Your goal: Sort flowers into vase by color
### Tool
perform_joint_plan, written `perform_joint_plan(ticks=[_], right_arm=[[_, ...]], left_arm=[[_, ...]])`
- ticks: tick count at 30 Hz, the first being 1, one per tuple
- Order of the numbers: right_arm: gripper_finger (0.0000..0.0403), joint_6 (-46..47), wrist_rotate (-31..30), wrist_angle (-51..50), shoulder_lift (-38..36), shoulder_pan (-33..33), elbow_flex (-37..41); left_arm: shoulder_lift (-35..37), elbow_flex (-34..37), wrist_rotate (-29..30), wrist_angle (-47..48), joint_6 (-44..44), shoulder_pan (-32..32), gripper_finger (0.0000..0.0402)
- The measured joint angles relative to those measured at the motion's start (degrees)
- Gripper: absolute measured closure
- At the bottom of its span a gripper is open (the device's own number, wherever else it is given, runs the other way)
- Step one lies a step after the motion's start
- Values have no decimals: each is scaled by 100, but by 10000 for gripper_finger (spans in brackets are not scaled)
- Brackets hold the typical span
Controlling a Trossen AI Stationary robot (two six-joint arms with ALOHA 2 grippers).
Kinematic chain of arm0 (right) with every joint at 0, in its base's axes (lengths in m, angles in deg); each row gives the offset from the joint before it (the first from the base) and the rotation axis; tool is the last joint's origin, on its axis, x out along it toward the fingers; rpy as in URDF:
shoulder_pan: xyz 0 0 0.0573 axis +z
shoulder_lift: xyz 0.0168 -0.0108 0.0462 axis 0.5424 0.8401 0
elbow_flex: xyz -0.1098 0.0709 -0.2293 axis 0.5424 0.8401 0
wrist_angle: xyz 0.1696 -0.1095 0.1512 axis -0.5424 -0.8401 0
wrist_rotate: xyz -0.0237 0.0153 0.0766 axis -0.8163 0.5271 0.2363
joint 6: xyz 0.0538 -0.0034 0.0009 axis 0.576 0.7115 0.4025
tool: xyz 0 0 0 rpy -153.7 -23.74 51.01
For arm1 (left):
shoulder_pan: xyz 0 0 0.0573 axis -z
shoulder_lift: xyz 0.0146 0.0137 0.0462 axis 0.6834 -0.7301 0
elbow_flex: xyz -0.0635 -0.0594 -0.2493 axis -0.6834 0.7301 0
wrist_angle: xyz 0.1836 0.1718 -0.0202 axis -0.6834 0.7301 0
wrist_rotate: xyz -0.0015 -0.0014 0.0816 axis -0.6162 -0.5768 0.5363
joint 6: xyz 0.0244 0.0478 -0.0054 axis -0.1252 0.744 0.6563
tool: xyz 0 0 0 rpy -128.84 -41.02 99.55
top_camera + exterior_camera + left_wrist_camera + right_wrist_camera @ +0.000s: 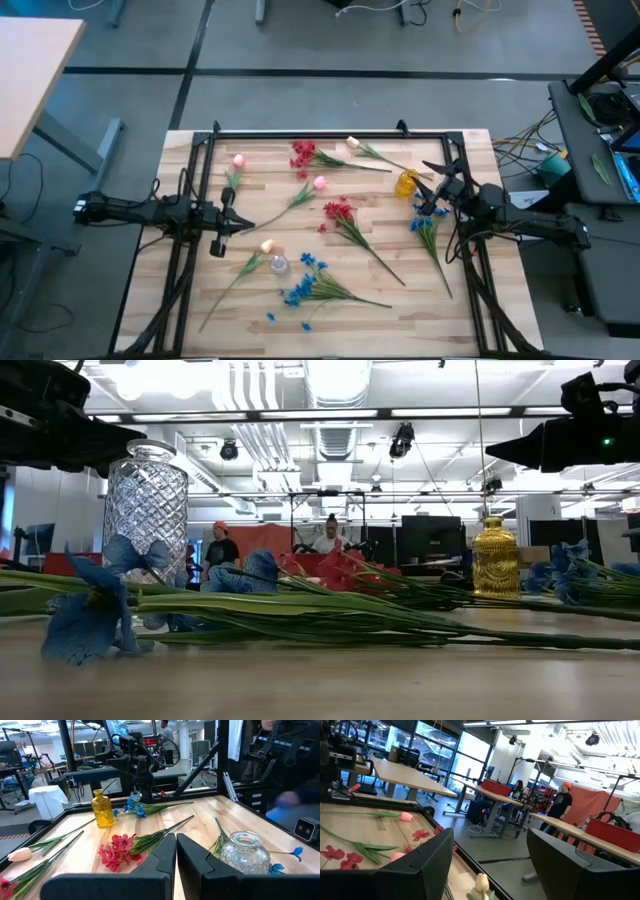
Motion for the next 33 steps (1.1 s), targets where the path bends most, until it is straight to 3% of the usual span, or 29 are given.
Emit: perform_joint_plan(ticks=[24,26,33], right_arm=[[158,0,1,-1,2,1,-1],[158,0,-1,1,0,1,0],[158,333,4,-8,2,1,0]], left_arm=[[0,2,0,-57,46,-1,402],[-43,9,-7,-607,-149,2,402],[-138,5,0,-3506,-2096,3,402]])
